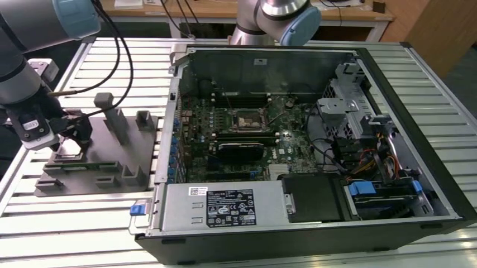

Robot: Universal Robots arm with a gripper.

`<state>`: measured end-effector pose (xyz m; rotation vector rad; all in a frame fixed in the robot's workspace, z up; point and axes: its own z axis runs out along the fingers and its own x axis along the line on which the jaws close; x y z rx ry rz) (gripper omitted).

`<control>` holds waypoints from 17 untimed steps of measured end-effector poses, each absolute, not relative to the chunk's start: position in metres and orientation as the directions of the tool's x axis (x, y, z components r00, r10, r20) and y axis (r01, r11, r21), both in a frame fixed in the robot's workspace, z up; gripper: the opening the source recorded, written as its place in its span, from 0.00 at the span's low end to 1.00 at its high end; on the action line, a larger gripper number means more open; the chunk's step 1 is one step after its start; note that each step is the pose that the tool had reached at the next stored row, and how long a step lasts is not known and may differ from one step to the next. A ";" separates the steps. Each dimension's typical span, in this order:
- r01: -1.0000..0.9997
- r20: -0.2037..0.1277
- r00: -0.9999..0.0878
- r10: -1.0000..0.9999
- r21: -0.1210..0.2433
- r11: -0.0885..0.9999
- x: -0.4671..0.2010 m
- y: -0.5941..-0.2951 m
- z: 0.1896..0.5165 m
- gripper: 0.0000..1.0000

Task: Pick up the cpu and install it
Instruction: 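Pick up the cpu and move it towards the insertion slot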

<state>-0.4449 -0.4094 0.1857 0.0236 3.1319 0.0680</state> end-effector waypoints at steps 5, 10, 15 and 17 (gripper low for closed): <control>0.015 -0.009 -1.000 0.015 0.044 0.999 -0.445 -0.409 0.185 0.65; 0.015 -0.009 -1.000 0.015 0.043 0.999 -0.445 -0.409 0.186 0.65; 0.015 -0.009 -1.000 0.015 0.043 0.999 -0.446 -0.408 0.187 0.65; 0.015 -0.009 -1.000 0.015 0.043 0.999 -0.447 -0.408 0.187 0.65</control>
